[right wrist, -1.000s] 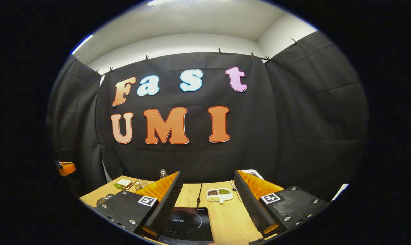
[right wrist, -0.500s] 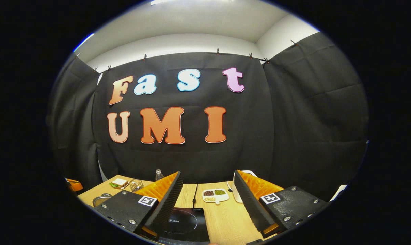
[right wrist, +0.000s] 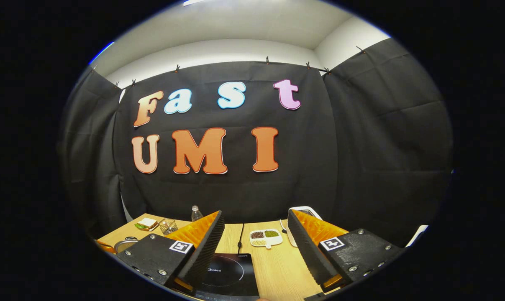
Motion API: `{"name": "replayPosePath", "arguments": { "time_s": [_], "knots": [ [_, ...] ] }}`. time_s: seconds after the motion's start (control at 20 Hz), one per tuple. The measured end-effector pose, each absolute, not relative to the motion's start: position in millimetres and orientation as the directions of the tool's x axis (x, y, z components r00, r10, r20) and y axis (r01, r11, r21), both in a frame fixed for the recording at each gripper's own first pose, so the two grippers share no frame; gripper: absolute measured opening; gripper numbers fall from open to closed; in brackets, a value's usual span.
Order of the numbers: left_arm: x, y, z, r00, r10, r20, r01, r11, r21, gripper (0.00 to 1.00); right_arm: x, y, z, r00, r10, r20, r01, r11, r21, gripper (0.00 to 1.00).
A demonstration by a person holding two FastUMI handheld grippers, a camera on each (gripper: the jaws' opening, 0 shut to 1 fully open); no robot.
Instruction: First push the handle of the pot to place it horizontally, then grasp the pot with both hands and set it on the induction cooktop.
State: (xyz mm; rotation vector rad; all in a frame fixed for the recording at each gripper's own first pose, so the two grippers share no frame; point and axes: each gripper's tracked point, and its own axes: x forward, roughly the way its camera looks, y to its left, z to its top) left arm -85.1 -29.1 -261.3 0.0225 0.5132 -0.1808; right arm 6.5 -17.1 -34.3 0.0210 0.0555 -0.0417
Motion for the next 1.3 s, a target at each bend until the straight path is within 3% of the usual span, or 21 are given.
{"name": "replayPosePath", "arguments": {
  "time_s": [0.75, 0.9, 1.1, 1.3],
  "knots": [
    [-154, -43, -359, 0.689, -0.21, -0.694, 0.24, 0.969, -0.055, 0.03, 4, -22, -53, 0.995, -0.034, -0.097, 0.038, 0.998, 0.04, 0.95],
    [-153, -41, -373, 0.662, -0.192, -0.725, 0.26, 0.965, -0.018, 0.03, 5, -22, -58, 0.994, -0.03, -0.107, 0.035, 0.998, 0.043, 0.95],
    [-150, -48, -390, 0.602, -0.221, -0.768, 0.261, 0.963, -0.073, 0.02, 9, -25, -69, 0.991, -0.032, -0.127, 0.038, 0.998, 0.046, 0.95],
    [-140, -54, -390, 0.596, -0.222, -0.771, 0.279, 0.958, -0.061, 0.03, 14, -29, -78, 0.988, -0.033, -0.149, 0.042, 0.997, 0.057, 0.95]
  ]
}}
